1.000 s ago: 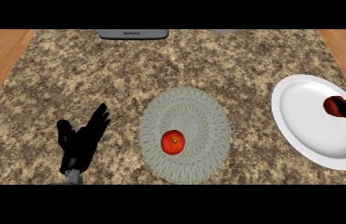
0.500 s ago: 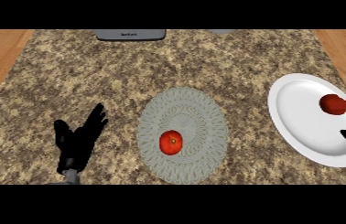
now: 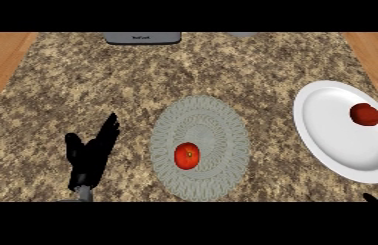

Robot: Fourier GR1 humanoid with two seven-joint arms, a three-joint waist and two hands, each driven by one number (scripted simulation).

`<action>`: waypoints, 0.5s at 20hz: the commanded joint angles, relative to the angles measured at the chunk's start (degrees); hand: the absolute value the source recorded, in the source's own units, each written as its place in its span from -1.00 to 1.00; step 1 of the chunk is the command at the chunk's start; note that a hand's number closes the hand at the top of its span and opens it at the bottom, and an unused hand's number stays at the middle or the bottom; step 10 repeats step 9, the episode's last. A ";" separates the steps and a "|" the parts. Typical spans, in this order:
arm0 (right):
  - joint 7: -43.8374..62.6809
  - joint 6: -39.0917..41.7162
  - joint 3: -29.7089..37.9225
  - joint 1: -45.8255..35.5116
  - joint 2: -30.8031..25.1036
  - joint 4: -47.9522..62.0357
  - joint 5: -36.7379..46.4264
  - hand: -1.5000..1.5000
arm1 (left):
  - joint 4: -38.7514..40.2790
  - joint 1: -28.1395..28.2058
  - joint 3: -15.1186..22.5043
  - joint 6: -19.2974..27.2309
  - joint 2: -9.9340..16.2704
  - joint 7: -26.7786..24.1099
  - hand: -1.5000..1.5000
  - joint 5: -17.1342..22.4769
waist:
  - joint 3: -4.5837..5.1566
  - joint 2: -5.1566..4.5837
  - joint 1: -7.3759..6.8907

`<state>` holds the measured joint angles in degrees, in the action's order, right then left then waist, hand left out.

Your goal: Pick the bell pepper from the placemat and place it in the plate

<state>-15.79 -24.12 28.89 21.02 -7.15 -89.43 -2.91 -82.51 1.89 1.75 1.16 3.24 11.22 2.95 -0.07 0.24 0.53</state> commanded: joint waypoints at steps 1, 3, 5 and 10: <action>-3.33 3.28 -0.30 7.40 2.63 -2.73 0.77 -1.00 | -0.04 -1.11 -0.61 -1.30 1.25 3.01 0.00 0.73 | 0.08 -0.19 -0.09; -1.11 -0.43 -2.97 6.12 5.83 -4.46 4.71 -1.00 | 3.16 -0.13 -0.80 -0.86 -0.41 -1.71 0.00 0.53 | 0.09 -0.24 -0.28; 0.65 -1.81 -6.42 10.95 6.97 -9.32 5.94 -1.00 | 0.65 1.74 0.69 -0.27 -0.84 -0.80 0.00 -0.50 | 0.10 -0.21 -0.25; 0.29 -4.19 -10.03 15.33 7.08 -13.08 3.26 -1.00 | -2.01 1.29 0.96 0.99 -0.93 2.12 0.00 -1.28 | 0.08 -0.19 -0.20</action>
